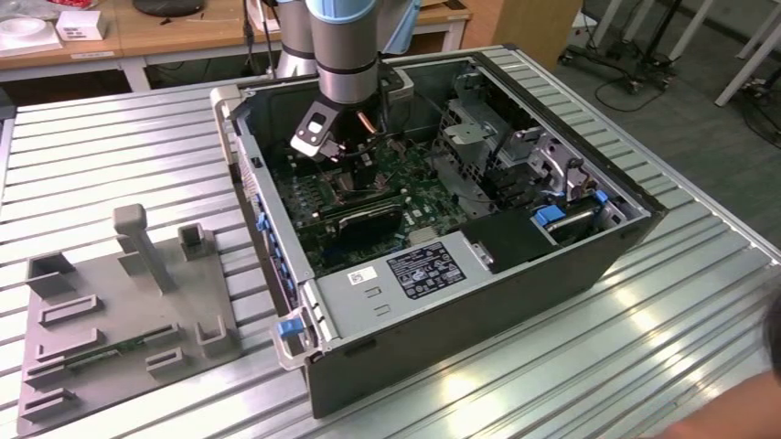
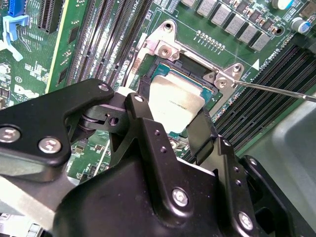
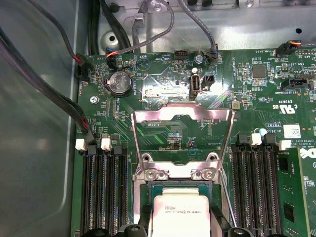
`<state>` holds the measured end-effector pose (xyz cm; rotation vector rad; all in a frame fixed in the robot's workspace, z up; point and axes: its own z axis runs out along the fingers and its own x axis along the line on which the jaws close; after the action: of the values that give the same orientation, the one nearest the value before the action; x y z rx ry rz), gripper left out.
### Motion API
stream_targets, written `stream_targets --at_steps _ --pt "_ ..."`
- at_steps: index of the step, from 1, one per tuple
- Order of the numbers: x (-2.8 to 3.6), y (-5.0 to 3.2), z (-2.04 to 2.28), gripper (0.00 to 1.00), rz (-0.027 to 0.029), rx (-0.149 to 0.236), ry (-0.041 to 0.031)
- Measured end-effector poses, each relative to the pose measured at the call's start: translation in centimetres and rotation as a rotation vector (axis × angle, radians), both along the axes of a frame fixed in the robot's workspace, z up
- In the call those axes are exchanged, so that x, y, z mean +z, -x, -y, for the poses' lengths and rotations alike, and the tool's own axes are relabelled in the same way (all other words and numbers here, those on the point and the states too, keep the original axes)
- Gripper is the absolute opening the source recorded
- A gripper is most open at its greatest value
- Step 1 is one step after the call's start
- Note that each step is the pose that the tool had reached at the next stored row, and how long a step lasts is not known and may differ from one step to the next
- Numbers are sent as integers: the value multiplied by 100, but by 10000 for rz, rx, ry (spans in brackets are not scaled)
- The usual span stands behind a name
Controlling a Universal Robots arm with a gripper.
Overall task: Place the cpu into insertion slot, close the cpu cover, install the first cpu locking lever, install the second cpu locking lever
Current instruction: 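Place the cpu into insertion slot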
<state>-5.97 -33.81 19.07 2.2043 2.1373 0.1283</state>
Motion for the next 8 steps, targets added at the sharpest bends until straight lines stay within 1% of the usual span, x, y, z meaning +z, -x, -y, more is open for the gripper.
stream_targets --at_steps 8 --pt "-1 0 0 54 0 0 0"
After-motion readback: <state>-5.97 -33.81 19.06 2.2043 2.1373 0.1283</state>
